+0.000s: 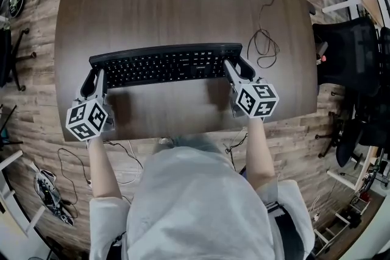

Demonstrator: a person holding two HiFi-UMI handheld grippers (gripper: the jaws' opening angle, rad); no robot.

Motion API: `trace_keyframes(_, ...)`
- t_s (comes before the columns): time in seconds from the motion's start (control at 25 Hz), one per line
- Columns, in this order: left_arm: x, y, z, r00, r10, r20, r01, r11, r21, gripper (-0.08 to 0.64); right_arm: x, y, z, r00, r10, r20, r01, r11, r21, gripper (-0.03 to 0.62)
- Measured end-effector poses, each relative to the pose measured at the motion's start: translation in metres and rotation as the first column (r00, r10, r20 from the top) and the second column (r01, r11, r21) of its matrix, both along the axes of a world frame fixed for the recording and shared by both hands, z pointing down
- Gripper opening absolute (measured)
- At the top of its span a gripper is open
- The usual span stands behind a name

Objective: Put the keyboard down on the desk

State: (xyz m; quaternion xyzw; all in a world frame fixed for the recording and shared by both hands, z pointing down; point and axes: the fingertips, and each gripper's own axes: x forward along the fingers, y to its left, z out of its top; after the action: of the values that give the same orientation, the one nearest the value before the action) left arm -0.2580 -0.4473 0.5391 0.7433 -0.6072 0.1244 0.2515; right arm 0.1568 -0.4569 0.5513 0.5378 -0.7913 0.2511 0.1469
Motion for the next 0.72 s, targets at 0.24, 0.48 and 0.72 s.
trace_keyframes(0.24, 0.0, -0.001, 0.013, 1.0, -0.012, 0.009, 0.013, 0.999, -0.037, 0.133, -0.001, -0.005, 0.012, 1.0, -0.012, -0.006, 0.011, 0.999, -0.035, 0.186)
trace_keyframes(0.48, 0.0, -0.003, 0.026, 1.0, -0.023, 0.017, 0.024, 0.998, -0.066, 0.133, -0.001, -0.01, 0.024, 1.0, -0.018, -0.011, 0.017, 0.998, -0.068, 0.186)
trace_keyframes(0.72, 0.0, -0.013, 0.032, 0.999, -0.029, 0.031, 0.031, 0.997, -0.076, 0.133, 0.0, -0.018, 0.034, 1.0, -0.015, 0.005, 0.015, 0.995, -0.102, 0.186)
